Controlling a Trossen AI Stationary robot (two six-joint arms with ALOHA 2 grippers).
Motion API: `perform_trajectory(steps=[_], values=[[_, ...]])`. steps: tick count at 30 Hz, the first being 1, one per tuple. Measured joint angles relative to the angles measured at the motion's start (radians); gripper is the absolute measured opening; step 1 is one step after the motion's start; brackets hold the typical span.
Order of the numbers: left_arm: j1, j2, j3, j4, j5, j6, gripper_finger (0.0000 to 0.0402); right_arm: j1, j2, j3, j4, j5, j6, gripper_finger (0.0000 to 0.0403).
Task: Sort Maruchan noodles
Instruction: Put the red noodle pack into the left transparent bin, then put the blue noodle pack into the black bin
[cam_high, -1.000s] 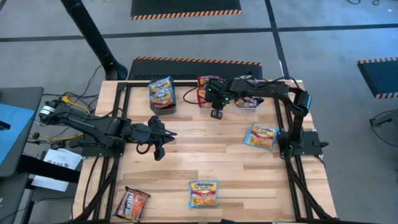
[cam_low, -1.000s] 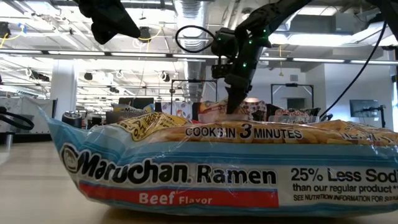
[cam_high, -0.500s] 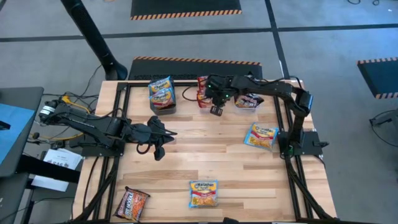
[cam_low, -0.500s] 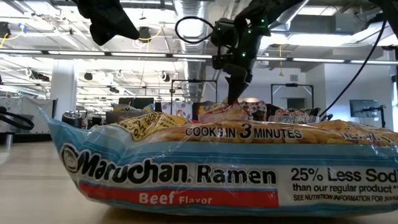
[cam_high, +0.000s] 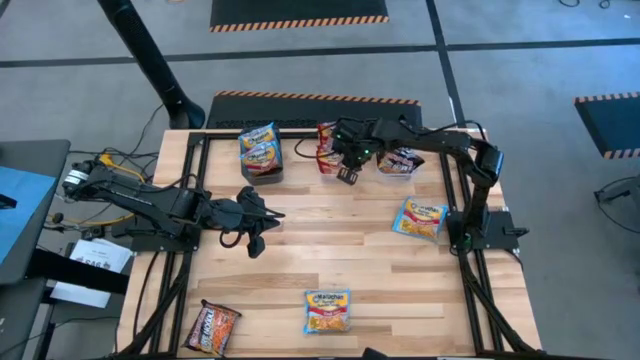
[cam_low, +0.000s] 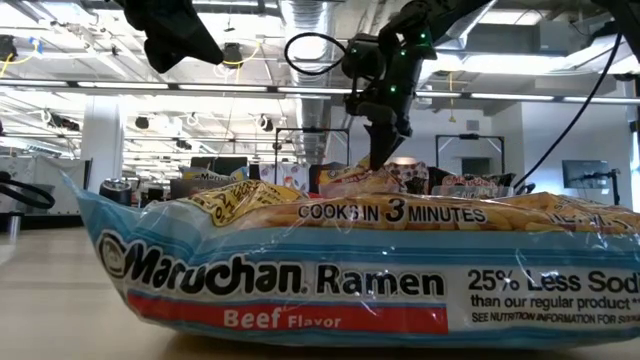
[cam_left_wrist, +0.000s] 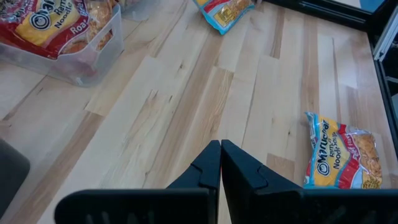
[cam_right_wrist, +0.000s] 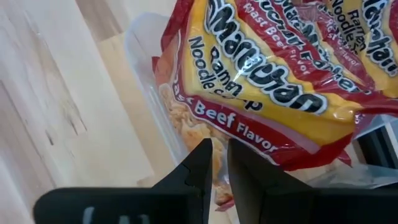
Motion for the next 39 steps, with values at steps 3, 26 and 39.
perform_trajectory(steps=[3,26,39], values=[[0.000,0.000,0.000,0.000,0.000,0.000,0.0000,0.002,0.016,0.001,0.013,0.004,0.024,0.0075],[0.000,0.000,0.000,0.000,0.000,-0.001,0.0000,0.005,0.056,-0.001,-0.032,0.013,0.067,0.0075],[0.000,0.000,0.000,-0.019,0.002,-0.014,0.0000,0.093,-0.084,0.000,-0.184,0.004,0.106,0.0075]])
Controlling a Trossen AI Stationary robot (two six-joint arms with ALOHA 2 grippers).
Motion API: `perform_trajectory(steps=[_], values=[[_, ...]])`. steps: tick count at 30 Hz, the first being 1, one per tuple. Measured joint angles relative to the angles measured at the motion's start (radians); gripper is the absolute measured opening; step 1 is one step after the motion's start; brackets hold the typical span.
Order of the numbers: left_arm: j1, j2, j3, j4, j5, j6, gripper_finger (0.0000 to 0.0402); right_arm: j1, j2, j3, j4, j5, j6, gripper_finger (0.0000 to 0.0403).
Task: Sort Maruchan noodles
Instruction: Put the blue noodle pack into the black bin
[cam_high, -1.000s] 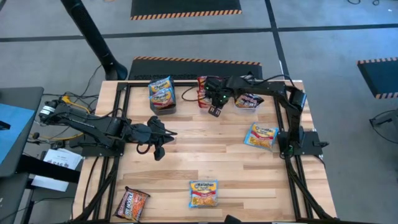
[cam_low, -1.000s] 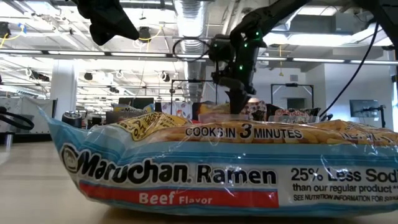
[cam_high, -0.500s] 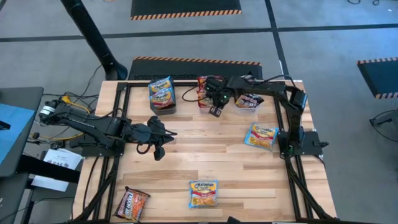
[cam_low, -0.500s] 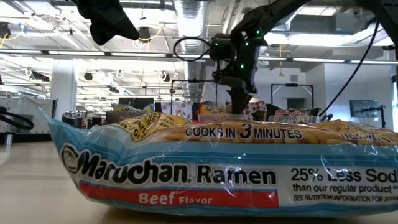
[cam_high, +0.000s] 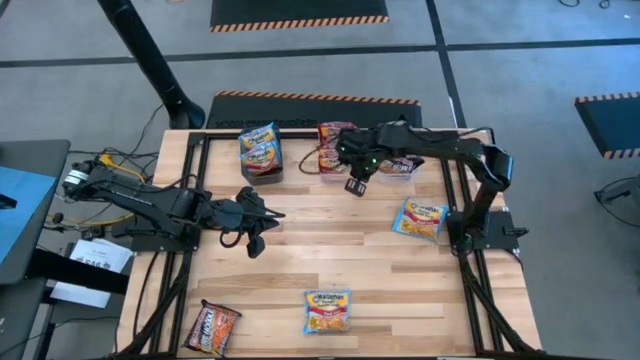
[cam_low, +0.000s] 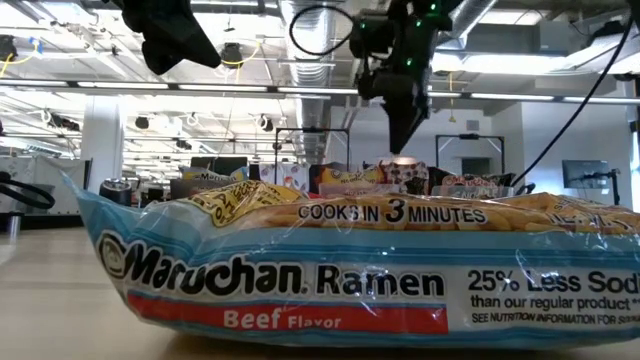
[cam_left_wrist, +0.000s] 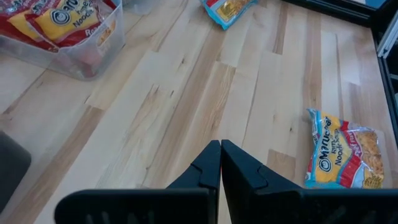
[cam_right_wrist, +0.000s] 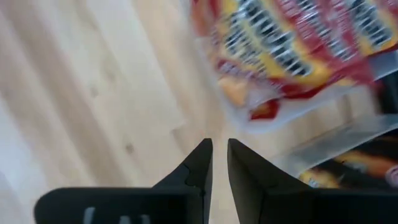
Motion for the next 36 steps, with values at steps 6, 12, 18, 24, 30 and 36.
perform_trajectory(steps=[6,12,18,24,30,36], values=[[0.000,0.000,0.000,-0.022,-0.001,-0.012,0.0000,0.092,-0.030,0.000,-0.084,-0.004,0.074,0.0075],[0.000,0.000,0.000,-0.028,-0.003,-0.012,0.0000,0.202,-0.036,0.000,-0.156,-0.005,0.119,0.0075],[0.000,0.000,0.000,-0.033,0.018,0.031,0.0014,0.297,-0.035,0.000,-0.185,-0.005,0.131,0.0075],[0.000,0.000,0.000,-0.036,0.071,0.044,0.0067,0.366,-0.035,0.000,-0.209,-0.005,0.230,0.0075],[0.021,0.000,0.000,0.008,0.070,-0.003,0.0131,0.447,-0.053,0.000,-0.223,-0.005,0.307,0.0064],[0.050,0.000,0.000,0.103,0.078,-0.028,0.0162,0.533,-0.124,0.000,-0.219,0.050,0.403,0.0043]])
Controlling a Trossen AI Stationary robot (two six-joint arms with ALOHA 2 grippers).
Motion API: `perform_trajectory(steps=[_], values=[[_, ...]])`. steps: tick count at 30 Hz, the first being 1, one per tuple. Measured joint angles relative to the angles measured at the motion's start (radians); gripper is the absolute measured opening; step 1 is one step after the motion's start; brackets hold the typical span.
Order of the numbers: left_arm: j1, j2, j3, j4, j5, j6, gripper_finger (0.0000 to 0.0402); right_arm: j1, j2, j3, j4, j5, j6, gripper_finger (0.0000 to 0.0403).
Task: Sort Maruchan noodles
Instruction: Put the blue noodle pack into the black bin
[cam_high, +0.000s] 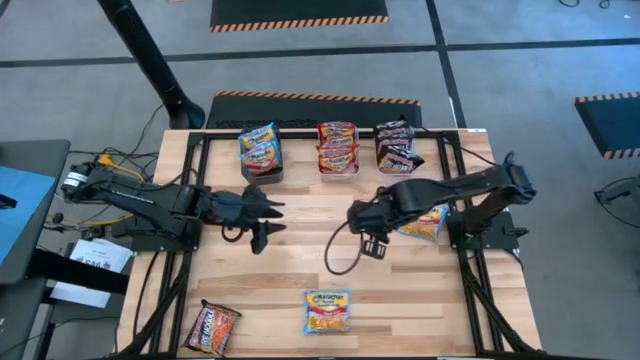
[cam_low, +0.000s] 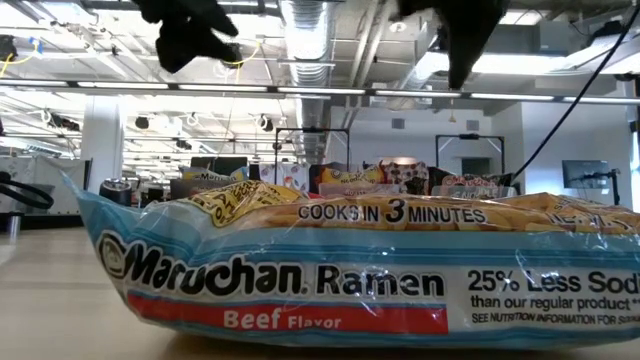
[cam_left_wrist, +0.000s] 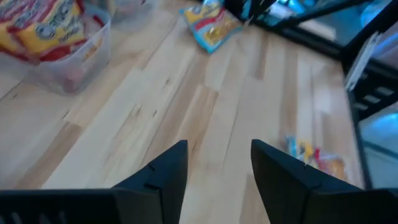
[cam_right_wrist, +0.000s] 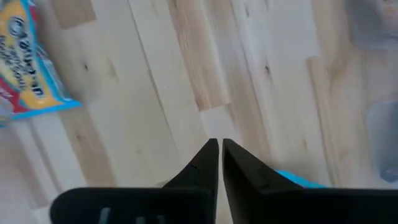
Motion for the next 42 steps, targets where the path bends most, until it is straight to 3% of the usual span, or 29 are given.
perform_trajectory(steps=[10,19,27,35,38,42], values=[[-0.001,0.000,0.000,0.225,0.154,0.042,0.0160,0.099,-0.144,0.000,0.045,0.099,0.160,0.0032],[-0.006,0.000,0.000,0.295,0.192,0.010,0.0160,0.152,-0.177,0.000,0.049,0.106,0.215,0.0032],[-0.050,0.111,0.151,0.222,0.235,0.059,0.0160,0.168,-0.168,-0.001,0.052,0.105,0.242,0.0032],[-0.049,0.282,0.301,0.049,0.277,0.258,0.0160,0.182,-0.167,-0.001,0.048,0.105,0.248,0.0032],[-0.047,0.348,0.321,0.049,0.353,0.238,0.0160,0.184,-0.167,-0.001,0.048,0.105,0.248,0.0032],[-0.054,0.432,0.356,0.036,0.380,0.125,0.0160,0.183,-0.167,-0.001,0.047,0.105,0.239,0.0032]])
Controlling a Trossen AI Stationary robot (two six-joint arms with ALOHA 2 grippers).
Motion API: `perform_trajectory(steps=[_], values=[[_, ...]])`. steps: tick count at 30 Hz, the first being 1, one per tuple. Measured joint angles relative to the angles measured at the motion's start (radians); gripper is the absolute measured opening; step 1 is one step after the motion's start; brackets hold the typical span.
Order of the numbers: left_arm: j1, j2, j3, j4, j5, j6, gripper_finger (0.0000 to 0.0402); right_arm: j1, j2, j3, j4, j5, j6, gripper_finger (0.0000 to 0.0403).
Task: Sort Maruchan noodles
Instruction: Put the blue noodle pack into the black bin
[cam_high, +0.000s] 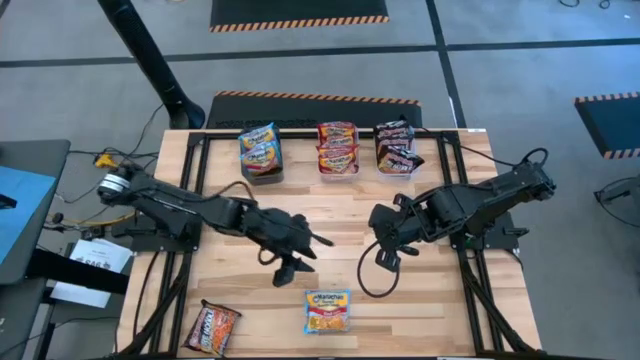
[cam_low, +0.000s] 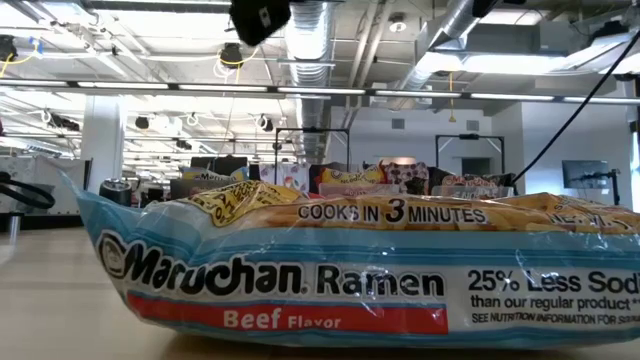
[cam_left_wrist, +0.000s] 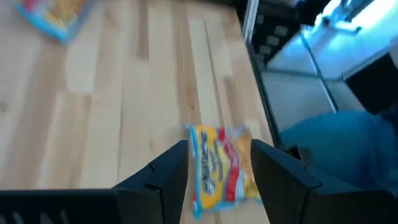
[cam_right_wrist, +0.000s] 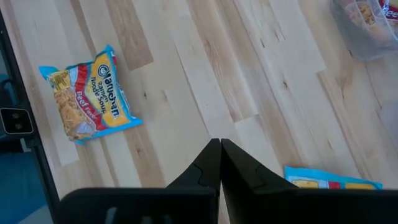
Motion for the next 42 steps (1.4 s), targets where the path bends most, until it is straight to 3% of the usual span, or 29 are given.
perform_trajectory(steps=[5,16,23,34,42], values=[[-0.034,0.083,0.054,-0.044,0.017,0.002,0.0160,0.000,0.000,0.000,-0.001,0.000,-0.008,0.0032],[-0.112,0.220,0.111,-0.041,-0.085,-0.029,0.0160,-0.002,0.000,0.001,-0.002,0.001,-0.008,0.0032],[-0.111,0.305,0.139,-0.039,-0.101,-0.028,0.0160,-0.002,0.000,0.001,-0.001,0.001,-0.007,0.0032],[-0.072,0.316,0.134,-0.026,-0.053,0.047,0.0162,-0.002,0.000,0.001,0.002,0.001,-0.007,0.0032],[-0.067,0.385,0.145,0.096,-0.085,-0.022,0.0169,-0.002,0.000,0.001,0.001,0.002,-0.007,0.0032]])
